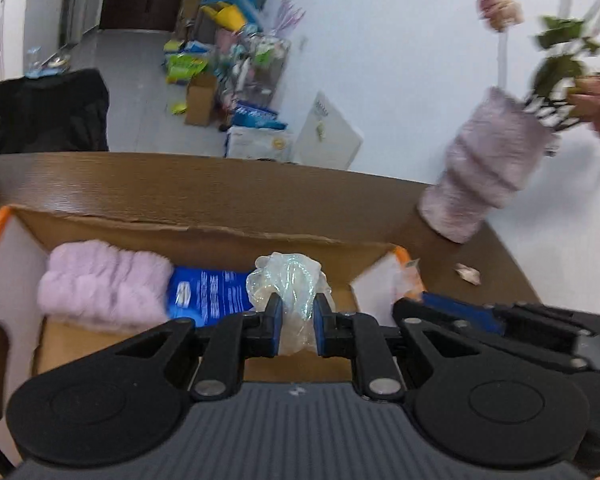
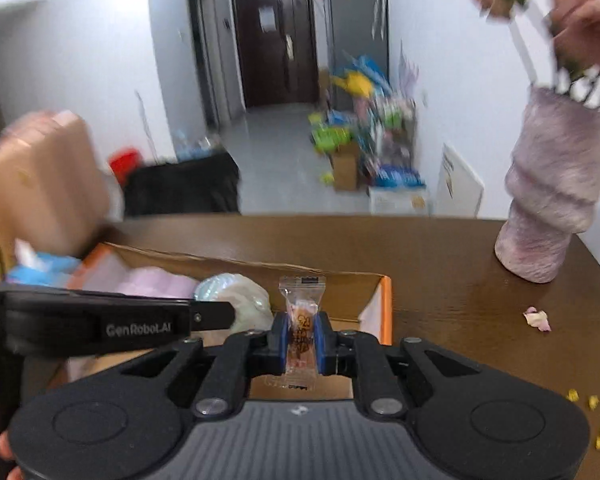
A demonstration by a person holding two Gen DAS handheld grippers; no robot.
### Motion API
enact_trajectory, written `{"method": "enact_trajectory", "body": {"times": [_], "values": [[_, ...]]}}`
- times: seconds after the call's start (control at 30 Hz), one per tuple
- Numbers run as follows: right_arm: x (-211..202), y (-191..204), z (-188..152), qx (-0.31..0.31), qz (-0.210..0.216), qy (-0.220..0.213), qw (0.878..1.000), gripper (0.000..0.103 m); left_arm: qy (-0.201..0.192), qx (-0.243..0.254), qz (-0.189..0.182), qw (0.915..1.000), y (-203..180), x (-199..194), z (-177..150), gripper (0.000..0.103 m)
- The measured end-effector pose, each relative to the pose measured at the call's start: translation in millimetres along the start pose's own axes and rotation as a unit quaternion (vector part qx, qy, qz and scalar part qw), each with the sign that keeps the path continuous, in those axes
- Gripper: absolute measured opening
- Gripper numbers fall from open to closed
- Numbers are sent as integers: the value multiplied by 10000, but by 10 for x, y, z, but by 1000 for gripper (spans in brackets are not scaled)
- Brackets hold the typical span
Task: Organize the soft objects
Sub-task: 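Carry both items into the box and open both tools to release them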
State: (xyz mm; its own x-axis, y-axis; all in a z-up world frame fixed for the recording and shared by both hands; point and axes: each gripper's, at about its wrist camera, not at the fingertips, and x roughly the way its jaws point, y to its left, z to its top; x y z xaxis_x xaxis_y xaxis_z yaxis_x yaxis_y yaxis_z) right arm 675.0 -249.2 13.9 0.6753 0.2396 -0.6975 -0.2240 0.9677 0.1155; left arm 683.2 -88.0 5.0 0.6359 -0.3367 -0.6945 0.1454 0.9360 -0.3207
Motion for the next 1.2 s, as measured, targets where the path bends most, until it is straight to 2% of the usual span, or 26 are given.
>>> {"method": "enact_trajectory", "body": {"times": [0.07, 0.17, 0.2, 0.23, 0.43, 0.6, 0.7, 0.77, 0.8, 0.87, 1.0, 1.07, 1.2], "values": [[246, -8, 65, -114, -181, 143, 9997, 13, 2, -76, 68, 9999, 18, 132, 41, 18], [414, -57, 91, -185, -477, 191, 9985, 16, 57, -292, -176, 9994, 96, 218, 102, 25], [445, -92, 93, -127, -443, 245, 9986, 25, 71, -302, -274, 9991, 110, 217, 113, 38], [451, -123, 89, -55, -362, 250, 9990, 33, 29, -277, -338, 9990, 98, 192, 102, 44], [207, -134, 73, -161, -458, -25, 9988, 34, -180, 48, -366, 9992, 18, -72, 88, 49], [-286, -127, 151, -265, -496, -273, 9980, 35, -512, 454, -86, 9976, -34, -619, 88, 49], [-747, -111, 112, -286, -476, -488, 9973, 38, -859, 641, 26, 9942, -10, -1056, 31, 58], [-1026, -94, 67, -313, -495, -624, 9963, 42, -1066, 753, 191, 9913, 10, -1387, -36, 60], [-1174, -102, 47, -328, -510, -694, 9957, 48, -1144, 789, 273, 9899, 22, -1523, -76, 62], [-1509, -71, -49, -375, -531, -877, 9940, 56, -1292, 874, 466, 9867, 56, -1846, -183, 65], [-2011, -20, -239, -371, -479, -1178, 9912, 61, -1752, 1088, 746, 9757, 70, -2415, -386, 75], [-2238, 22, -357, -301, -384, -1369, 9894, 65, -1964, 1101, 870, 9704, 68, -2661, -499, 75], [-2633, 133, -683, -168, -214, -1742, 9843, 70, -2281, 1140, 794, 9637, 124, -3101, -911, 78]]}}
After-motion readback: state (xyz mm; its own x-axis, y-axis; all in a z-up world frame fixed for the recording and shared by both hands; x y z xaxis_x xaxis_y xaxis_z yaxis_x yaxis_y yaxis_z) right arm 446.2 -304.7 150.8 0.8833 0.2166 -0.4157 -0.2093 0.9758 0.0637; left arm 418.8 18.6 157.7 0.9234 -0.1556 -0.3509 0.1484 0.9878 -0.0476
